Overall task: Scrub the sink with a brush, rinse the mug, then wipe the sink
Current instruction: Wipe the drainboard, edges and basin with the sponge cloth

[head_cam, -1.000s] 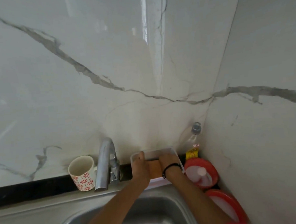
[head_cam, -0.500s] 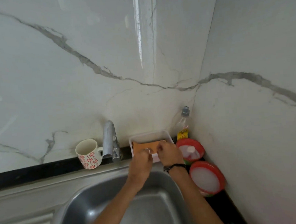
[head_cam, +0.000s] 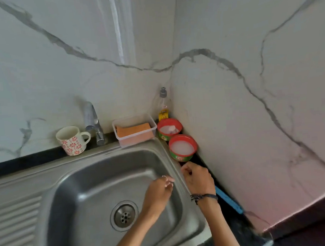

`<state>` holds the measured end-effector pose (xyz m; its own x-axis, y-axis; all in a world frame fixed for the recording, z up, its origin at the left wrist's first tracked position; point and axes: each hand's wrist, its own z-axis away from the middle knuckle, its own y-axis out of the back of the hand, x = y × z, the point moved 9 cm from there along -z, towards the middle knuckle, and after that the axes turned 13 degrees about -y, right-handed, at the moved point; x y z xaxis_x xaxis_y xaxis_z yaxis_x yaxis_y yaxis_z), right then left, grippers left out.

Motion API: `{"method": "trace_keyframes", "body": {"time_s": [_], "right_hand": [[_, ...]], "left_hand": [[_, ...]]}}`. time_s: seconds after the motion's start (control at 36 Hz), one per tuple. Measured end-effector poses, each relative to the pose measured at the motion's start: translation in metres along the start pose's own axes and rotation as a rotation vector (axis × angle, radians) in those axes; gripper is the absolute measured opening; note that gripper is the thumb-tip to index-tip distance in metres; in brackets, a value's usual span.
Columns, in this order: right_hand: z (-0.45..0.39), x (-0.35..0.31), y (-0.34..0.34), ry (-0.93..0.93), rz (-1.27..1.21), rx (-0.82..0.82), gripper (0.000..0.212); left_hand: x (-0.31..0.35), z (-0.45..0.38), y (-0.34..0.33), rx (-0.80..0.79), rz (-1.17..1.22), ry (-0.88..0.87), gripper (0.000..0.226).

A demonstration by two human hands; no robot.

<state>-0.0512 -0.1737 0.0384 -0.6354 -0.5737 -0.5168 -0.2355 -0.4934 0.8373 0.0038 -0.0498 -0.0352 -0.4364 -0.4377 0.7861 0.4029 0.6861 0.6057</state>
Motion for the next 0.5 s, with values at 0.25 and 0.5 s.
{"method": "trace_keyframes", "body": {"time_s": [0.25,0.5], "right_hand": [[0.008,0.094,0.027,-0.222,0.075,0.115,0.027],[0.008,0.126,0.0,-0.29,0.265,0.016,0.043]], "left_hand": [[0.015,0.003,-0.039,-0.062,-0.026,-0.056,0.027],[0.007,-0.02,-0.036,-0.092,-0.058,-0.013,0.035]]}}
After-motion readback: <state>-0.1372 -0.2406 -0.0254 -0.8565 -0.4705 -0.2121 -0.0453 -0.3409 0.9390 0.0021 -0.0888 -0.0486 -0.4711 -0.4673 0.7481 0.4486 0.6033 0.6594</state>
